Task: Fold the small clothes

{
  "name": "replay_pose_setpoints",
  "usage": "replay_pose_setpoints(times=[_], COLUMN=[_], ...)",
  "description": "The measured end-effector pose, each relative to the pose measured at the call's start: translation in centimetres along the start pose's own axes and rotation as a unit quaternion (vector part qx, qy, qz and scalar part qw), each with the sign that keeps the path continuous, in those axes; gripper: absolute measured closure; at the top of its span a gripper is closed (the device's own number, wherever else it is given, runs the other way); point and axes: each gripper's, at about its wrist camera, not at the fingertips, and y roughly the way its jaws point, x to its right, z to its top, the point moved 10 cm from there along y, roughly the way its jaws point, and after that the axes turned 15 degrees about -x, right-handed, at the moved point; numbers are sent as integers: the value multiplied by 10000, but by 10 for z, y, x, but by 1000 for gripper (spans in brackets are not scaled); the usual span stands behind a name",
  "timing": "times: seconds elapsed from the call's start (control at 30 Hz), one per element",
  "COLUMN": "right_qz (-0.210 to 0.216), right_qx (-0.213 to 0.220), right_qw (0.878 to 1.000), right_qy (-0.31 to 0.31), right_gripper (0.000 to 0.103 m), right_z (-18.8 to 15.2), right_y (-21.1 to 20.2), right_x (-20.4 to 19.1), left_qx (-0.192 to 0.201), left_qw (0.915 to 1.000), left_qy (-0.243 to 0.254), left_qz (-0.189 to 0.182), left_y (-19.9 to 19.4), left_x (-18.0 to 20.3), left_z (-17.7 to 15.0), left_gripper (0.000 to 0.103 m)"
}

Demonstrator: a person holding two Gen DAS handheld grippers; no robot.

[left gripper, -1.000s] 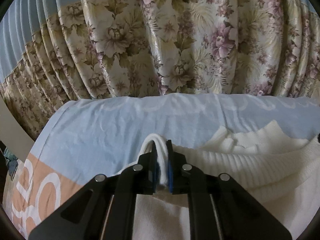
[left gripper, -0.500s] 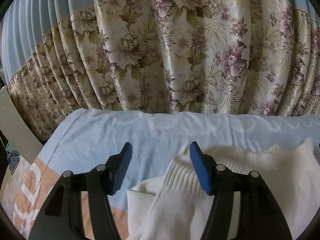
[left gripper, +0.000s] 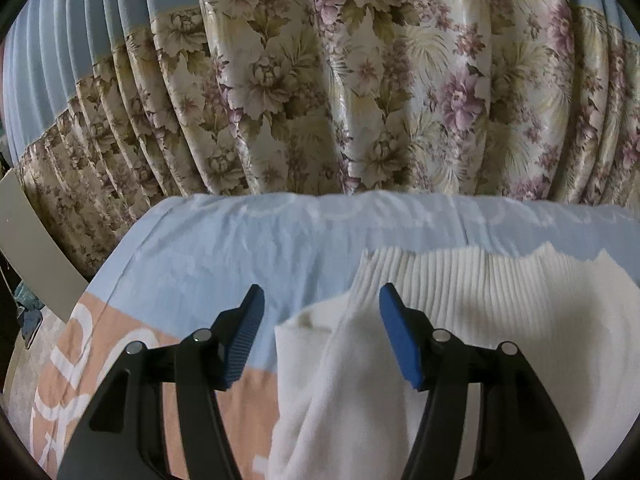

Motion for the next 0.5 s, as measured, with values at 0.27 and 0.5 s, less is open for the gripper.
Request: replay_pose_setpoints(times=[0.27,0.5], right_qz=[29,-209], right_qx=[-371,-680], right_qw=[9982,9961], right_qy=[-463,-516], right_gripper=[32,24], right_z=[-48,-71], right_y=[11,46], right_x=[-11,-10], left_qx=[-251,-455], left_qw=[9997,9988], left_qy=[-13,26], left_qz=[71,175], left_y=[3,20], left_x=[-3,-4], left_z=[-47,-73], left_gripper=[42,41])
